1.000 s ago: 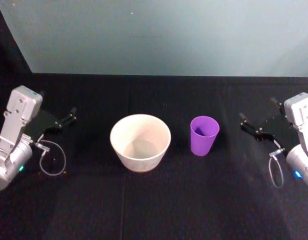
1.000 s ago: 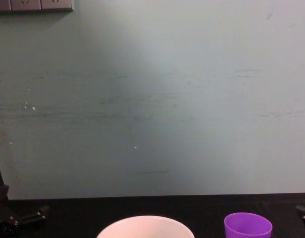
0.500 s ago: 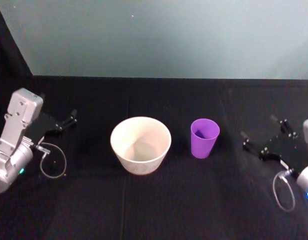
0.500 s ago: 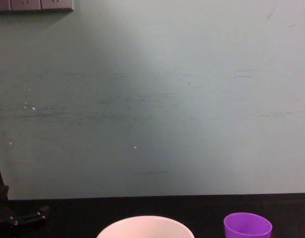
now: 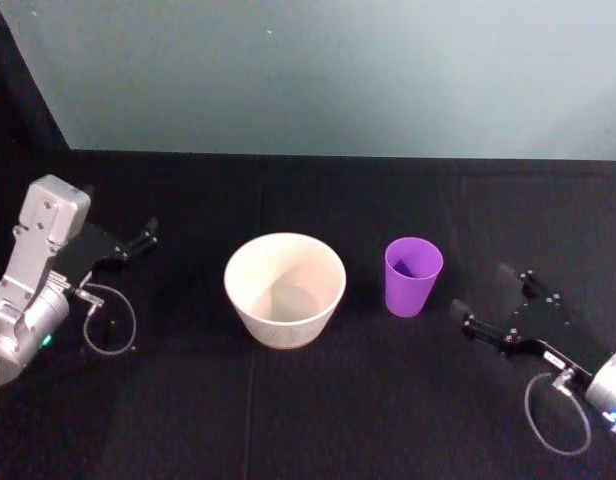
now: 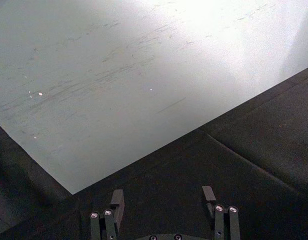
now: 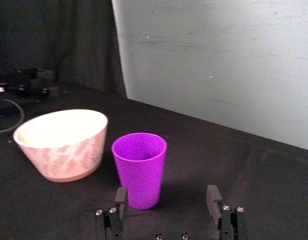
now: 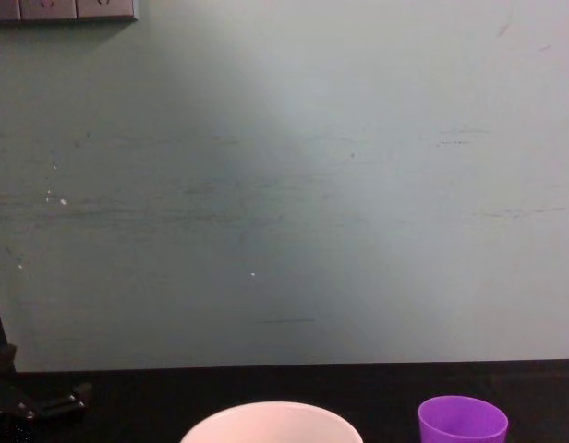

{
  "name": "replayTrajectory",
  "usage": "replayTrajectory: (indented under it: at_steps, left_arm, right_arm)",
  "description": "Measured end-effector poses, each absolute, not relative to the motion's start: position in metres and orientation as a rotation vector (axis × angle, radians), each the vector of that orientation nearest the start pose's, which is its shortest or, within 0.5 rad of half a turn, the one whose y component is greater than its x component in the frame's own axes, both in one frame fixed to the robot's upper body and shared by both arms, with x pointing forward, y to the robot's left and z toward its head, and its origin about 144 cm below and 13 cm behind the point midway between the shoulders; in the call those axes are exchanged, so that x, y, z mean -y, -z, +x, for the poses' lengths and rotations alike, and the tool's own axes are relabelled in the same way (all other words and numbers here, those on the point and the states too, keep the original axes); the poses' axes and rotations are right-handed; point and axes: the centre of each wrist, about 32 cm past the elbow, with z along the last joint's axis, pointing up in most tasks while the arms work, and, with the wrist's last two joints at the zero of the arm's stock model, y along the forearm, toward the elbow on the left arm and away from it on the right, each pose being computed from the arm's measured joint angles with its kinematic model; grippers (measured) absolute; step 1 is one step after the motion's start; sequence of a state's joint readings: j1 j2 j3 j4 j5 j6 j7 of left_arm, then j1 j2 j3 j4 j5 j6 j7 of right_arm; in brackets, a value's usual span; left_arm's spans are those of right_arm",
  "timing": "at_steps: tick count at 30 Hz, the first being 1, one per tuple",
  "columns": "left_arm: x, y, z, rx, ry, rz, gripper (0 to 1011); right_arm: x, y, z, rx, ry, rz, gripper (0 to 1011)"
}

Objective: Pick up the cup and pour the mung beans from the cup into the bowl.

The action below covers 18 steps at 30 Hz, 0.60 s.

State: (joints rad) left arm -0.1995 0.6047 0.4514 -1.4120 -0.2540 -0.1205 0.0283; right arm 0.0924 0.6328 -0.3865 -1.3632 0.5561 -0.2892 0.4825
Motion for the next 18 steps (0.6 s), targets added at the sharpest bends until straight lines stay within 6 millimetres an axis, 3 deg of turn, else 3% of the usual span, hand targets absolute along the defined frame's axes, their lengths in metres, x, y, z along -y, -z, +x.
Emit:
replayTrajectory:
  at_steps: [10,18]
  left_arm:
    - [-0.31,-1.14,0.489,0.285,-1.248,0.304,1012]
    - [-0.31,-1.14,0.489,0.285,-1.248,0.304,1011]
  right_arm:
    - [0.329,-1.094,0.477,0.05,0.809,-0.061,1003]
    - [0.314,-1.094,0.488,0.073,0.789,-0.062,1003]
